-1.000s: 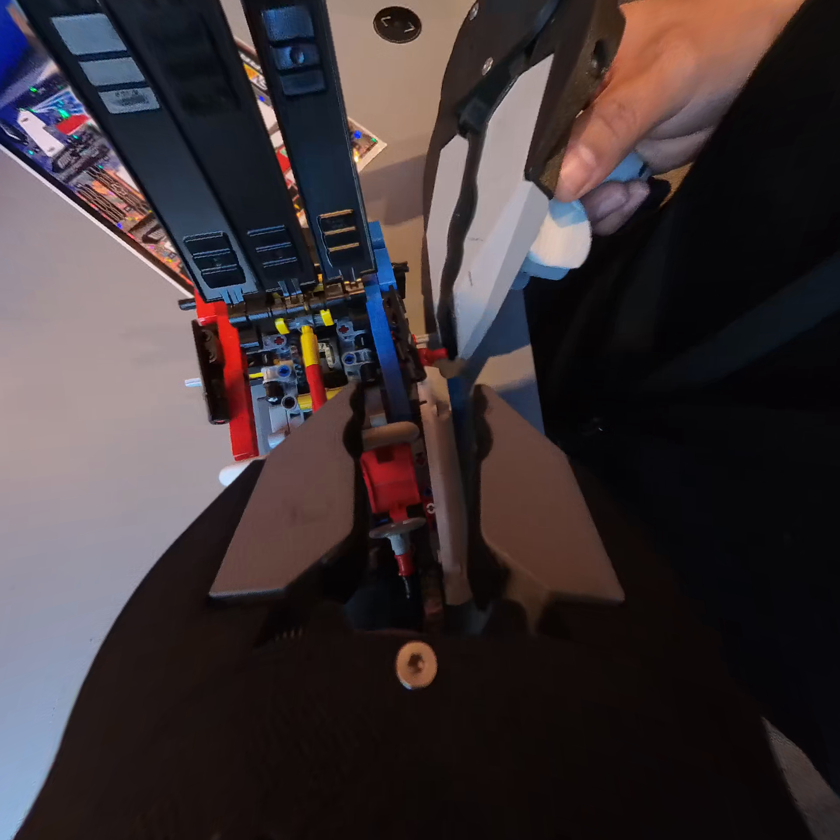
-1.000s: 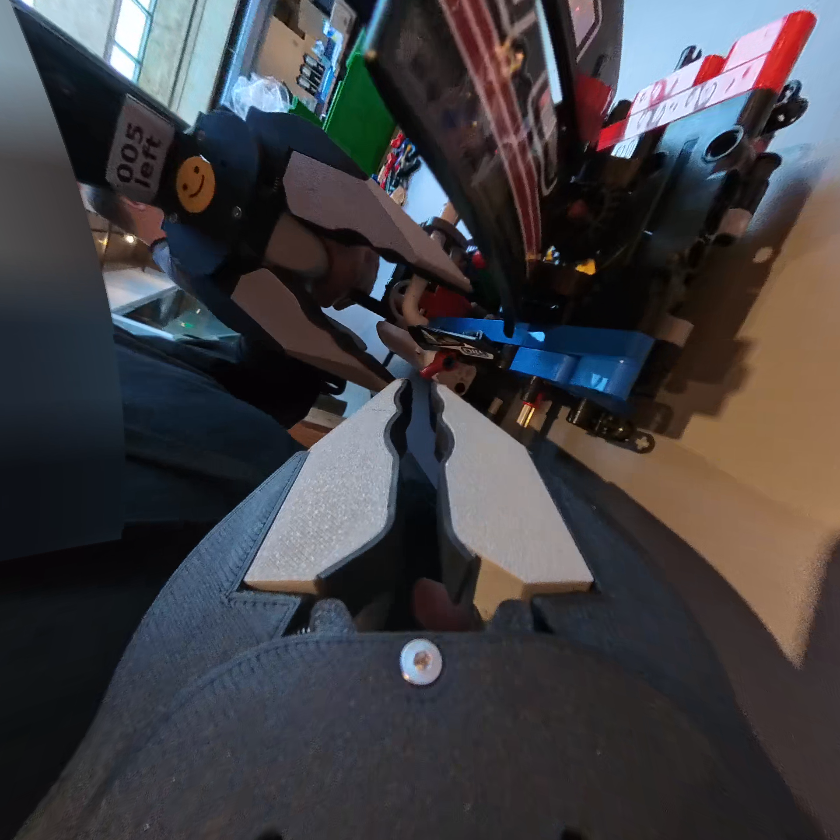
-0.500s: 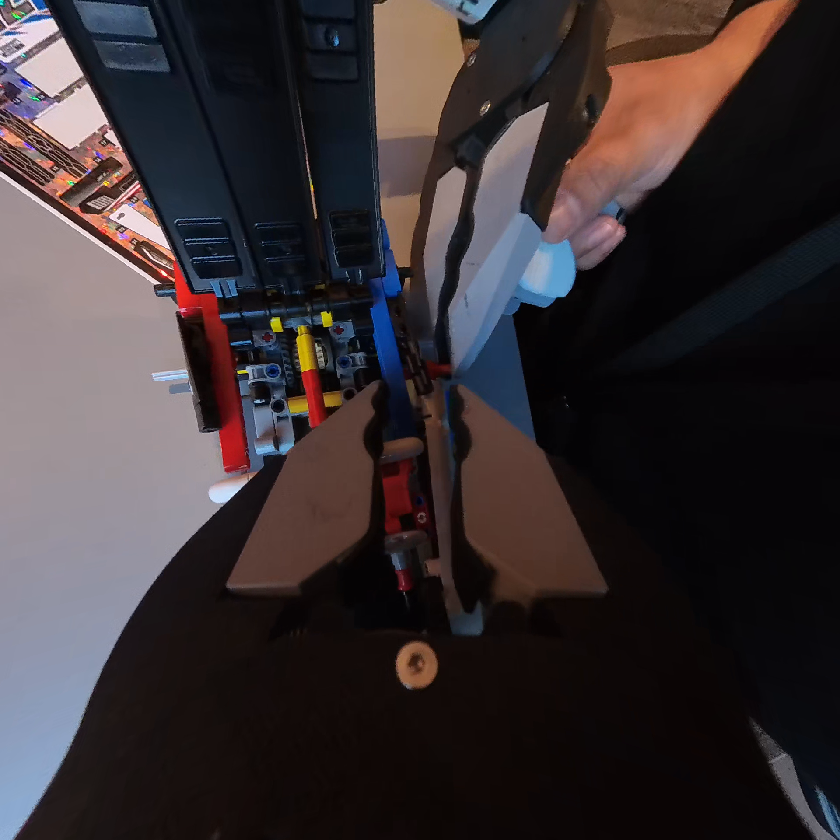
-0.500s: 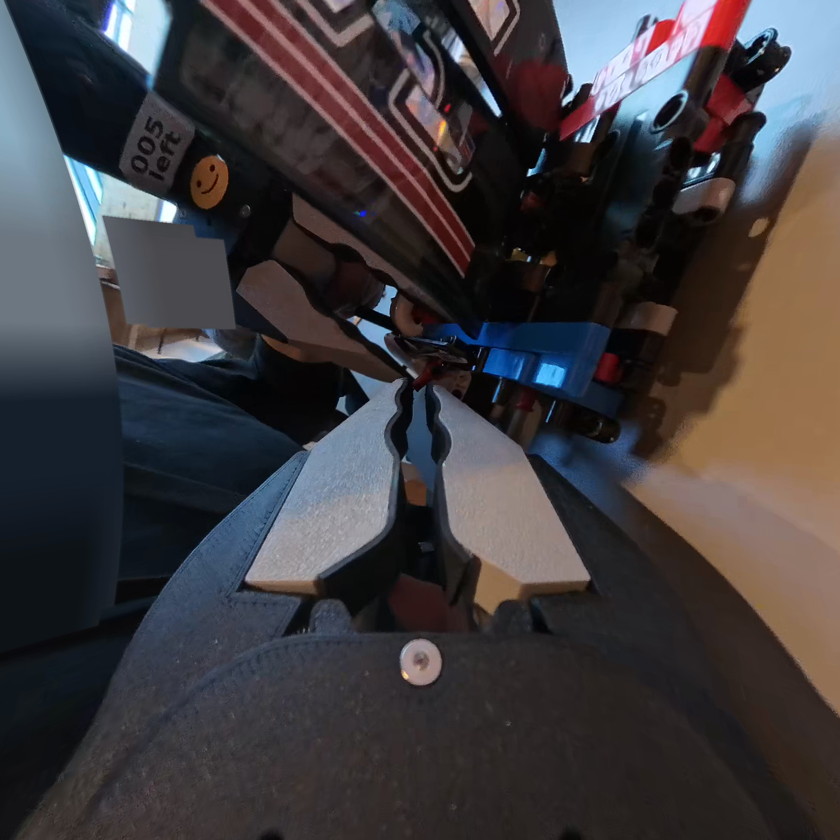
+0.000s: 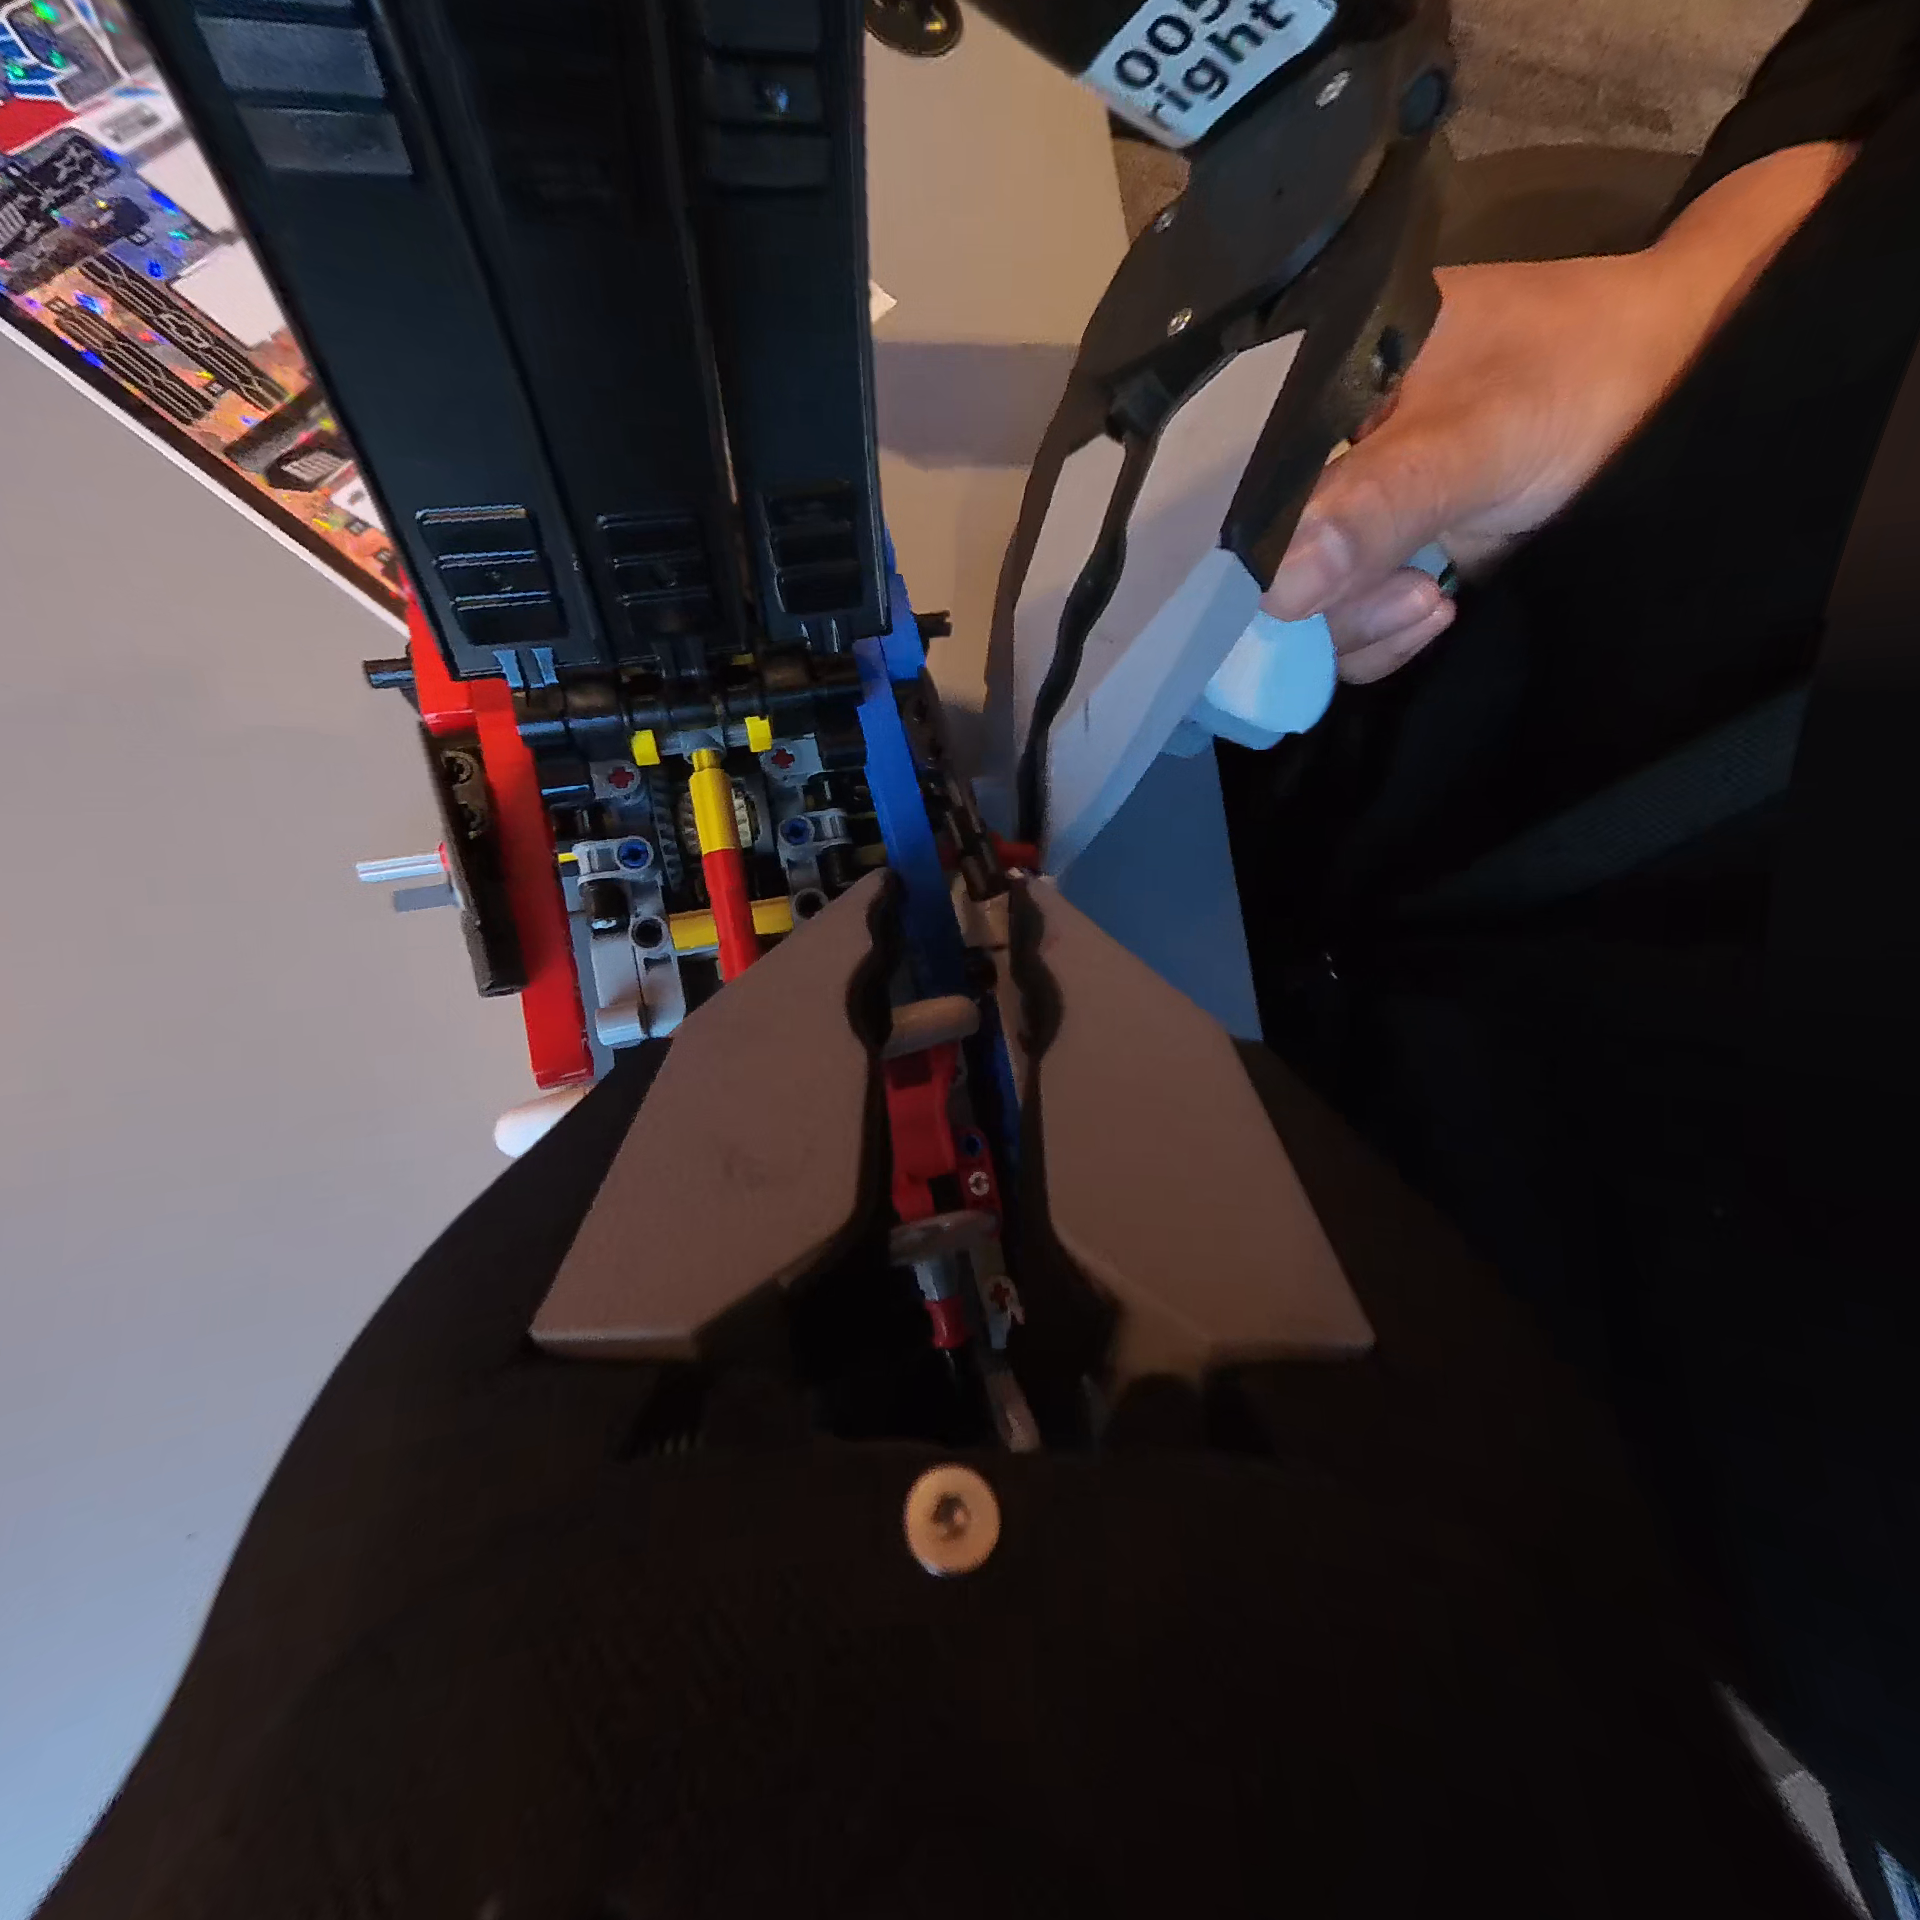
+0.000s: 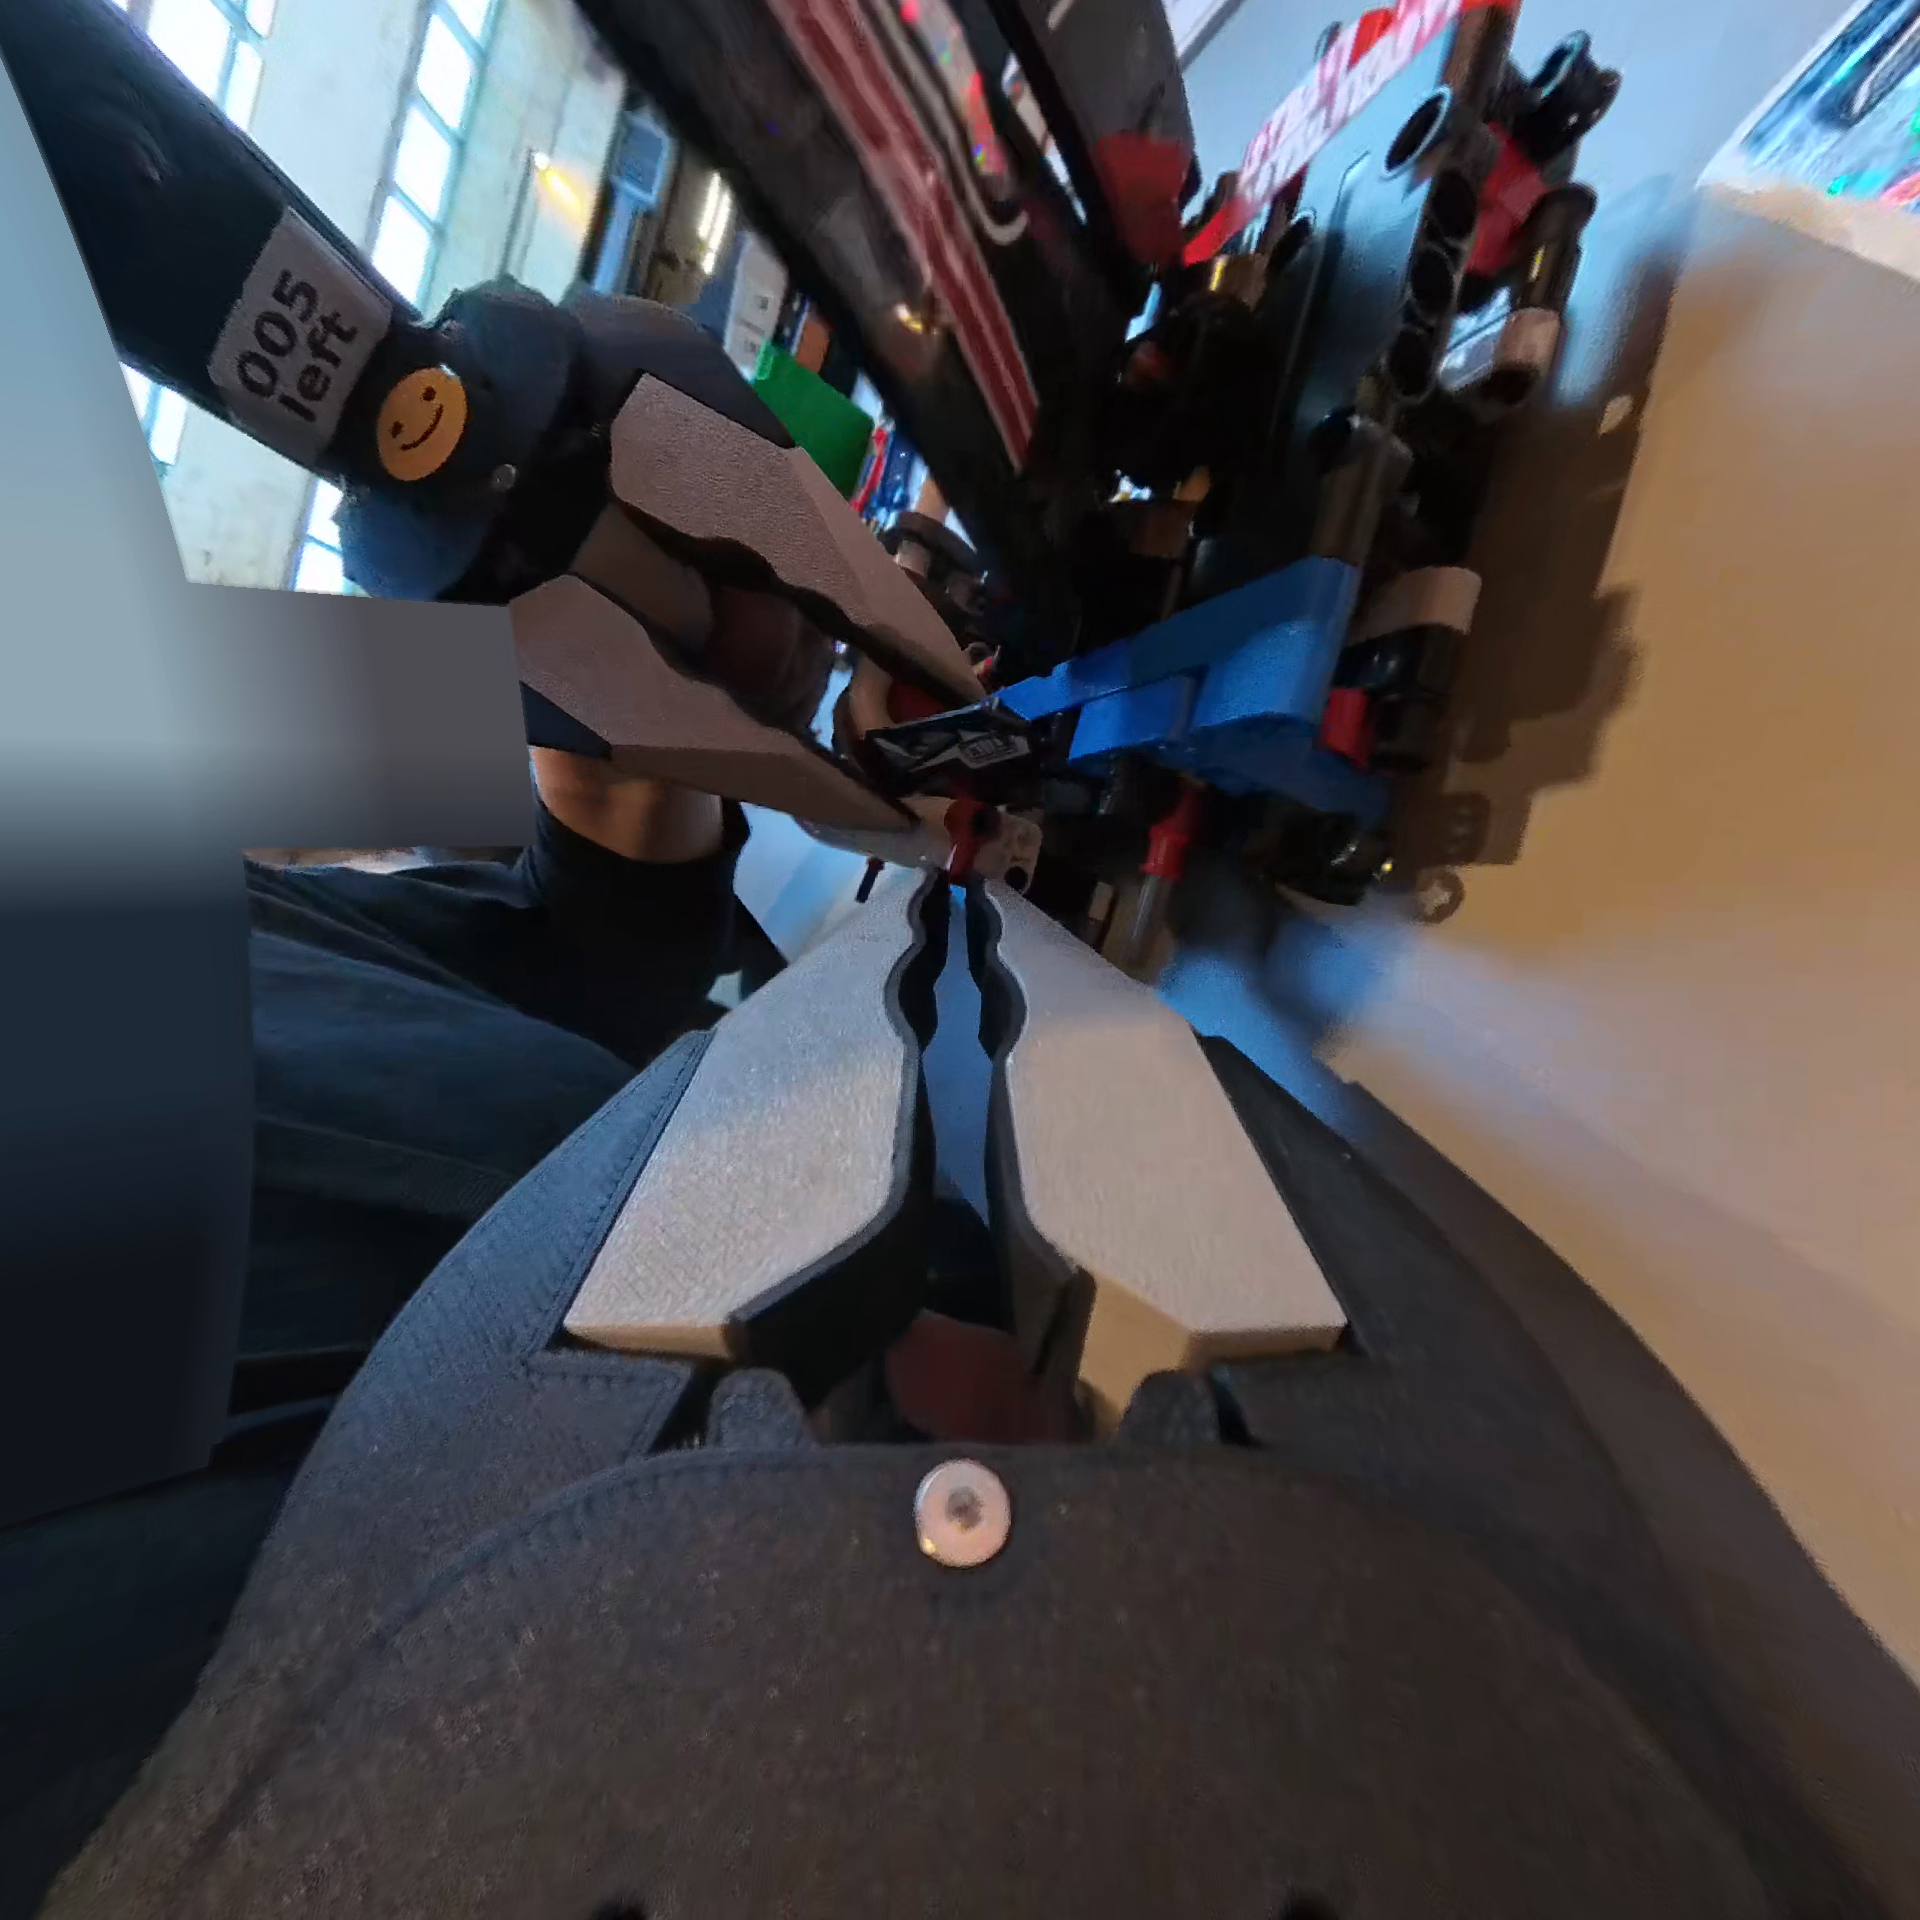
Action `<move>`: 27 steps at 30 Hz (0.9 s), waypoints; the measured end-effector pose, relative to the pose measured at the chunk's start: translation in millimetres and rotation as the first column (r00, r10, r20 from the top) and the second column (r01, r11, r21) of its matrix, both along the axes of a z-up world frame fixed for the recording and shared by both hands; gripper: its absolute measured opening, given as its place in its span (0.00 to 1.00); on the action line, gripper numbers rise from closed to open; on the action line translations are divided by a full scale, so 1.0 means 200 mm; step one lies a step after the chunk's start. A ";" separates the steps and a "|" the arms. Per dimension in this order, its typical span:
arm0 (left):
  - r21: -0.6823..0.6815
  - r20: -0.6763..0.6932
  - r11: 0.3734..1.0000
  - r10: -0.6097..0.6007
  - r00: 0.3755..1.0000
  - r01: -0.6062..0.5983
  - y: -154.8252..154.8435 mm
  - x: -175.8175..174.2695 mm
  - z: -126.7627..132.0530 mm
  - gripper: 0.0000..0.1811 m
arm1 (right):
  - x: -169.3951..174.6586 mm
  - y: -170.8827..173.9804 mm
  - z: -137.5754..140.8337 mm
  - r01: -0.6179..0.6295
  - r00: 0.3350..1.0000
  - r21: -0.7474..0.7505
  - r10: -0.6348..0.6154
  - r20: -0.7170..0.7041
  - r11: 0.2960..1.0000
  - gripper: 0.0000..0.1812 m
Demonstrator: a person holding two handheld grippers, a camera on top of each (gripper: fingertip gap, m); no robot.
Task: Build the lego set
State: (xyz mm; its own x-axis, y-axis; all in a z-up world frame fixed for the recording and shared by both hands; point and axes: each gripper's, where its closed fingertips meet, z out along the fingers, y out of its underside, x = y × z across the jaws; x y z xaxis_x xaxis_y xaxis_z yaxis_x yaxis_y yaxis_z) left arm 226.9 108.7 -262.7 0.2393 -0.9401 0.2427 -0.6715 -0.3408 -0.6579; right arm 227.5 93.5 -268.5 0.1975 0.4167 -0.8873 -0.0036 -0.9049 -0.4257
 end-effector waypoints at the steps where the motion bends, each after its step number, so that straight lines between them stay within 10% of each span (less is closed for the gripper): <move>1: -0.001 -0.002 1.000 -0.006 1.000 0.006 0.00 0.00 0.00 0.10 | 0.00 0.00 0.00 -0.002 1.000 -0.007 0.002 -0.010 1.000 0.00; 19: -0.163 0.208 0.985 0.092 0.974 -0.058 0.17 -0.14 0.21 0.05 | -0.04 0.01 0.04 -0.027 0.998 0.027 0.029 -0.057 0.999 0.08; 27: -0.235 0.021 0.972 -0.010 1.000 0.015 0.13 -0.09 0.06 0.05 | -0.08 0.02 0.04 -0.002 0.997 0.017 0.004 -0.079 1.000 0.04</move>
